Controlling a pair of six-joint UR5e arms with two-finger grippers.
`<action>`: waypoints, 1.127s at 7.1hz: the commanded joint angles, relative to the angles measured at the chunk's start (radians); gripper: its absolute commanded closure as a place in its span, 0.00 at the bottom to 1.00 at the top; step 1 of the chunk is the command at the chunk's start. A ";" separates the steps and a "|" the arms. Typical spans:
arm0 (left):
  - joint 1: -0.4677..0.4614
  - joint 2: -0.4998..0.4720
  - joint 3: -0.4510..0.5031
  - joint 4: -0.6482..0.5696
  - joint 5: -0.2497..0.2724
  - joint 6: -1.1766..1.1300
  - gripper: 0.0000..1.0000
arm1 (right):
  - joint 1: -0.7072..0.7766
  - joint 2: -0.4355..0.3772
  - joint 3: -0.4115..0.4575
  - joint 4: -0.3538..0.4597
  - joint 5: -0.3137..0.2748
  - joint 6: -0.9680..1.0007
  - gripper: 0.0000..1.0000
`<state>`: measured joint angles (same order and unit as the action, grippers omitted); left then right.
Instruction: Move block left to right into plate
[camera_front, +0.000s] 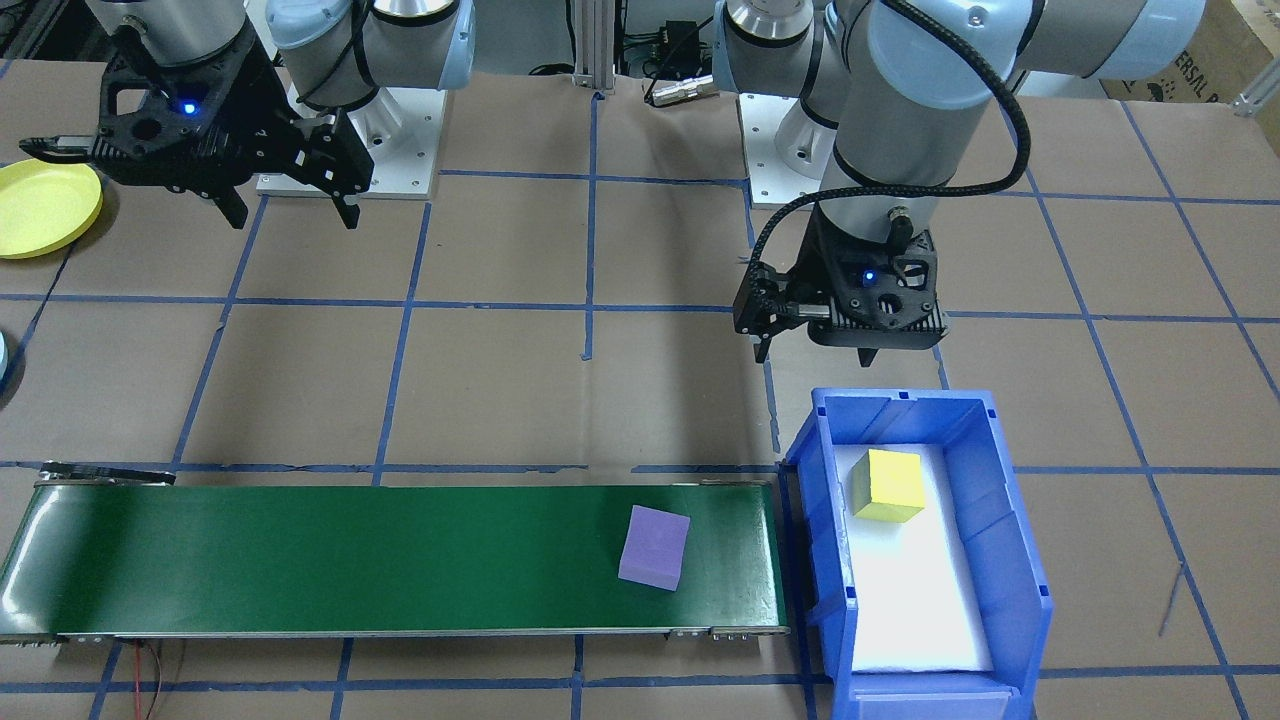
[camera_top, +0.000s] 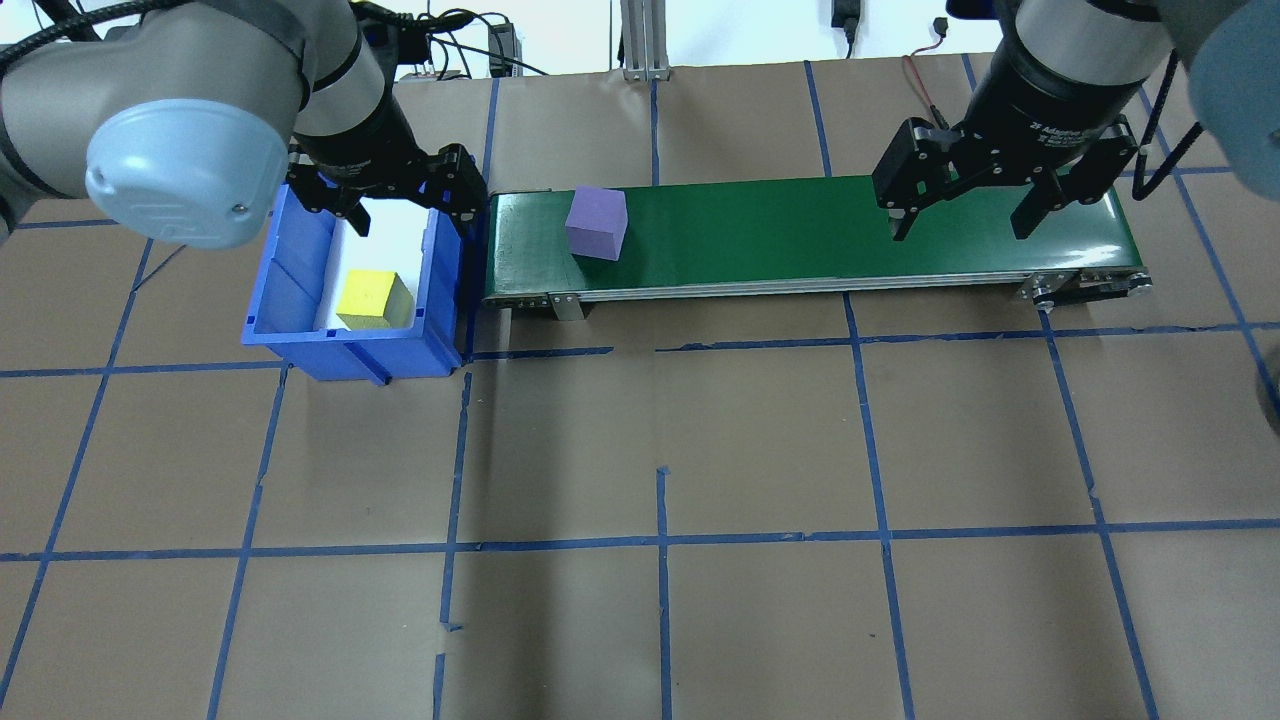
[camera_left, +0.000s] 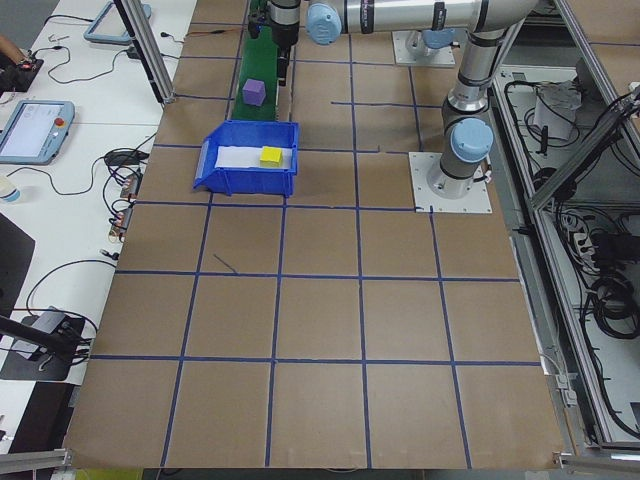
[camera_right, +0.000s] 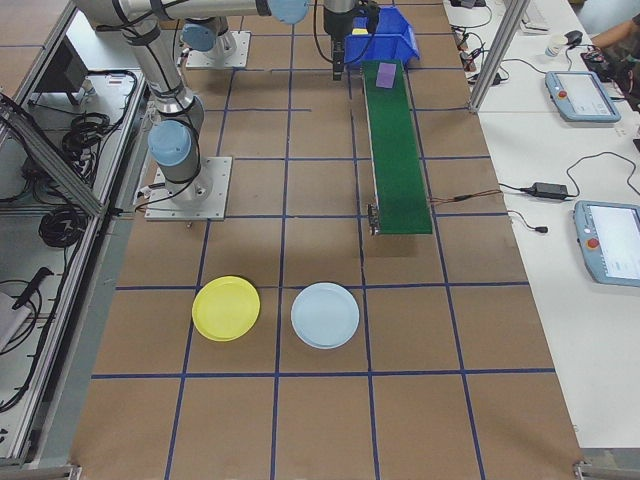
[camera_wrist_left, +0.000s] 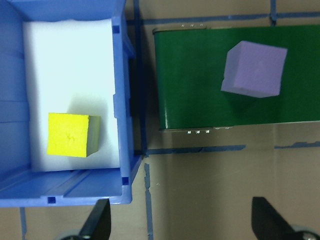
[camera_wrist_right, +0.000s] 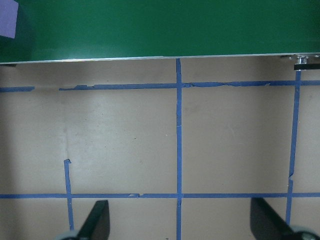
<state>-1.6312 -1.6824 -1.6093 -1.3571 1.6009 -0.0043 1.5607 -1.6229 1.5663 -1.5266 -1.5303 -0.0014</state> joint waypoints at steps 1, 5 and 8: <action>0.017 0.047 -0.026 -0.010 0.005 0.020 0.00 | 0.001 0.000 0.000 -0.001 0.001 -0.002 0.00; 0.187 0.024 -0.069 -0.001 -0.009 0.122 0.00 | -0.001 0.000 0.000 -0.001 0.001 -0.002 0.00; 0.209 -0.222 -0.064 0.183 -0.010 0.142 0.02 | -0.001 0.000 0.000 0.000 0.001 -0.003 0.00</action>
<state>-1.4290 -1.7937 -1.6705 -1.2650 1.5945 0.1242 1.5601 -1.6233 1.5662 -1.5272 -1.5294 -0.0035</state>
